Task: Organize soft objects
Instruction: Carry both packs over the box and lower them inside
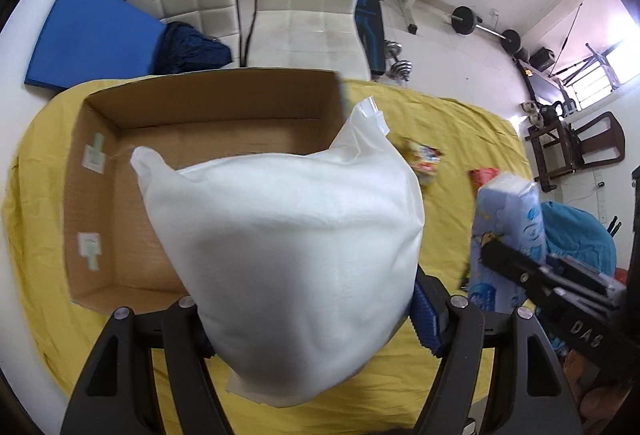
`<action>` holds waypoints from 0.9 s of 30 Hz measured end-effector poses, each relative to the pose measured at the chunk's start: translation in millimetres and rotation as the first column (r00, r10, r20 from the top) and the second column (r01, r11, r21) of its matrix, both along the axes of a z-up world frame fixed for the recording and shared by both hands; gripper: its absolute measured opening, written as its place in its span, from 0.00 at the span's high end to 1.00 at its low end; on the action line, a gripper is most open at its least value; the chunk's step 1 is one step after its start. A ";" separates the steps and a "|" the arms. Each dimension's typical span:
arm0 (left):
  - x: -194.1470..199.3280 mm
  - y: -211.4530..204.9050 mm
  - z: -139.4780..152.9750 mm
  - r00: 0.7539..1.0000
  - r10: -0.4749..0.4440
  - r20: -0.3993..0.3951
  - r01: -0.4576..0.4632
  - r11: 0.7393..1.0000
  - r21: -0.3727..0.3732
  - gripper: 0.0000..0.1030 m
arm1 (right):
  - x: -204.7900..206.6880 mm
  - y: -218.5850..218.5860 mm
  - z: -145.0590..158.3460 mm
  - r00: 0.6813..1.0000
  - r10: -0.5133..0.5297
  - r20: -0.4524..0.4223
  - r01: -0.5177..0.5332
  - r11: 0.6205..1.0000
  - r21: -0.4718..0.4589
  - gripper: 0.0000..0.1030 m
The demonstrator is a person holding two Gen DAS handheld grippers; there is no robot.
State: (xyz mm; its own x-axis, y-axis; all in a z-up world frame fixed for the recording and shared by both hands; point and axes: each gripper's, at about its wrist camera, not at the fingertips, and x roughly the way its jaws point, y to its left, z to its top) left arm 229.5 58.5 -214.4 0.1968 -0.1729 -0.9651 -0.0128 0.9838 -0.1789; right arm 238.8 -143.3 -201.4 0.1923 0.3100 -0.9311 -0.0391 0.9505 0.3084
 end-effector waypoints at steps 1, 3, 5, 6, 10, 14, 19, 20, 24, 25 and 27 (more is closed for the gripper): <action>5.2 13.5 -5.0 1.000 0.001 -0.010 -0.001 1.000 0.003 0.32 | 4.3 9.8 -3.3 1.000 0.003 -0.002 -0.003 1.000 0.001 0.63; 15.6 37.3 -17.4 0.999 -0.006 -0.040 0.006 1.000 -0.003 0.32 | 15.6 38.6 -10.8 1.000 0.014 -0.012 -0.014 1.000 0.001 0.63; 24.9 57.6 -27.4 0.998 0.001 -0.058 -0.001 1.000 -0.015 0.32 | 27.3 67.3 -21.2 0.999 0.028 -0.023 -0.028 1.000 -0.011 0.63; 31.8 67.4 -35.3 0.998 0.003 -0.069 -0.005 1.000 -0.020 0.32 | 33.5 78.8 -27.9 0.999 0.030 -0.028 -0.031 0.999 -0.022 0.63; 59.8 95.7 -70.9 0.991 -0.006 -0.135 -0.005 0.996 -0.087 0.32 | 58.4 115.9 -55.5 0.997 0.035 -0.063 -0.037 0.998 -0.044 0.63; 81.8 107.9 -98.7 0.985 -0.052 -0.164 0.030 0.991 -0.129 0.32 | 86.5 145.3 -82.8 0.996 0.035 -0.082 -0.042 0.996 -0.078 0.63; 99.1 117.8 -126.6 0.980 -0.114 -0.163 0.089 0.985 -0.150 0.32 | 110.3 171.1 -116.8 0.994 0.061 -0.096 -0.075 0.985 -0.154 0.63; 101.7 119.1 -131.5 0.979 -0.125 -0.162 0.101 0.984 -0.150 0.32 | 113.5 172.3 -122.6 0.992 0.066 -0.104 -0.082 0.984 -0.161 0.63; 108.4 120.6 -145.3 0.973 -0.167 -0.161 0.138 0.975 -0.177 0.32 | 122.1 178.9 -140.4 0.990 0.069 -0.122 -0.091 0.977 -0.191 0.63; 110.2 120.5 -147.8 0.971 -0.177 -0.162 0.146 0.972 -0.185 0.31 | 124.4 179.4 -144.4 0.990 0.067 -0.128 -0.091 0.977 -0.191 0.63; 112.8 118.7 -151.1 0.967 -0.189 -0.170 0.155 0.969 -0.193 0.31 | 129.2 179.6 -151.5 0.988 0.064 -0.139 -0.090 0.977 -0.193 0.63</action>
State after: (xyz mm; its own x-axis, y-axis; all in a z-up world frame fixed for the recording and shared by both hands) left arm 342.3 177.2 -365.5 -0.0306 -0.3597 -0.9326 0.1041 0.9268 -0.3609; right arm 368.0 36.3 -352.9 0.0472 0.1261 -0.9909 -0.0863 0.9888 0.1217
